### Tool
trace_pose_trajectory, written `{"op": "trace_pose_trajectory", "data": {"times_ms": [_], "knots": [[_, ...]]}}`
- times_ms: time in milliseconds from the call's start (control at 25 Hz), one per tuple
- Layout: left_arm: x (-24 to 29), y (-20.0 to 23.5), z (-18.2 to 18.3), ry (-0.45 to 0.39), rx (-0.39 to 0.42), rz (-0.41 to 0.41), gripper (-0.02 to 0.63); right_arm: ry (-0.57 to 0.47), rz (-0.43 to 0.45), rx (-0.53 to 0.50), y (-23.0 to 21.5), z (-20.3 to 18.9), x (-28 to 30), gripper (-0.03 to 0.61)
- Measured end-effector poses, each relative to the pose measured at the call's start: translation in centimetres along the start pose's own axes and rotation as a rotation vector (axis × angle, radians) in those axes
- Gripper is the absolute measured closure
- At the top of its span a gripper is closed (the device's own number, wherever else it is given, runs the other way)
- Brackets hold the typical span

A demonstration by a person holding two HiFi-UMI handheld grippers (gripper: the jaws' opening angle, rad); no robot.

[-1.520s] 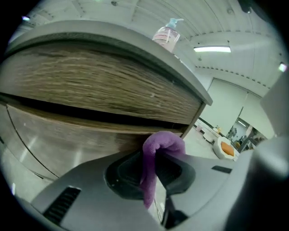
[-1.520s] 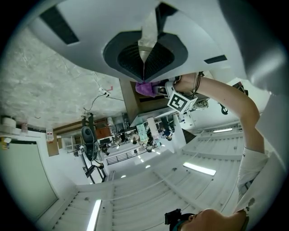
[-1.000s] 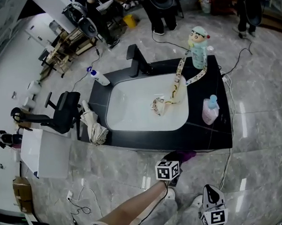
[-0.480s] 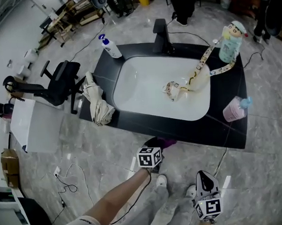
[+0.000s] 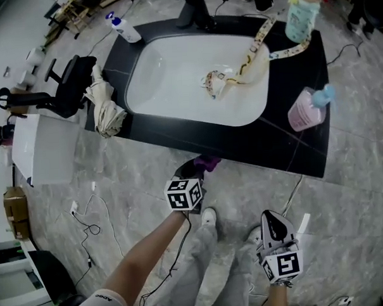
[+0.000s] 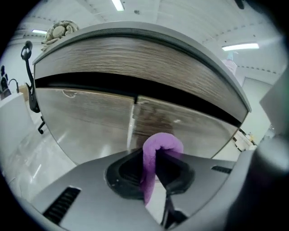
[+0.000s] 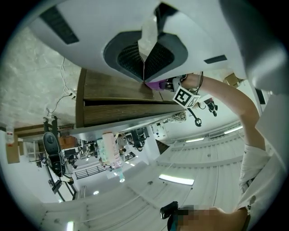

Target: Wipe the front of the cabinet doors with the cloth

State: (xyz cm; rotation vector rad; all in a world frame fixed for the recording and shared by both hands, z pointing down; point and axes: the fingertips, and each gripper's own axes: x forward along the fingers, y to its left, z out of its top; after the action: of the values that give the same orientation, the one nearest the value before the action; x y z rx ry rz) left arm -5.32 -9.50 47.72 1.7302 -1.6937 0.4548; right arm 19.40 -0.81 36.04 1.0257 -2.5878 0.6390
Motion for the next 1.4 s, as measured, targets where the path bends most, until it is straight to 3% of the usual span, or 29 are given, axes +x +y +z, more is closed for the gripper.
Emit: {"op": "trace_pose_trajectory", "data": {"times_ms": [400,640,840,1040,1200,1400], "knots": [[4.1,-20.7,-8.0,0.082,0.094,-0.222,0.557,0.03,-0.065,0.084,-7.3,-5.1,-9.5,0.551],[6.9,-27.0,-10.1,0.101,0.09,-0.274,0.557,0.054,-0.136,0.159,-10.6,-9.1,-14.0,0.551],[8.9,-25.9,-8.5,0.089,0.076,-0.263,0.557,0.07,-0.163,0.204,-11.4,-11.3,-14.4,0.551],[9.5,-23.3,-6.7,0.09,0.144,-0.297,0.557,0.084,-0.141,0.198,-10.3,-11.8,-12.0,0.551],[8.9,-18.9,-6.0,0.093,0.077,-0.288,0.557,0.106,-0.099,0.166,-8.0,-11.0,-8.9,0.551],[7.7,-11.1,-4.7,0.068,0.001,-0.204,0.557,0.12,-0.052,0.128,-4.9,-9.4,-5.0,0.551]]}}
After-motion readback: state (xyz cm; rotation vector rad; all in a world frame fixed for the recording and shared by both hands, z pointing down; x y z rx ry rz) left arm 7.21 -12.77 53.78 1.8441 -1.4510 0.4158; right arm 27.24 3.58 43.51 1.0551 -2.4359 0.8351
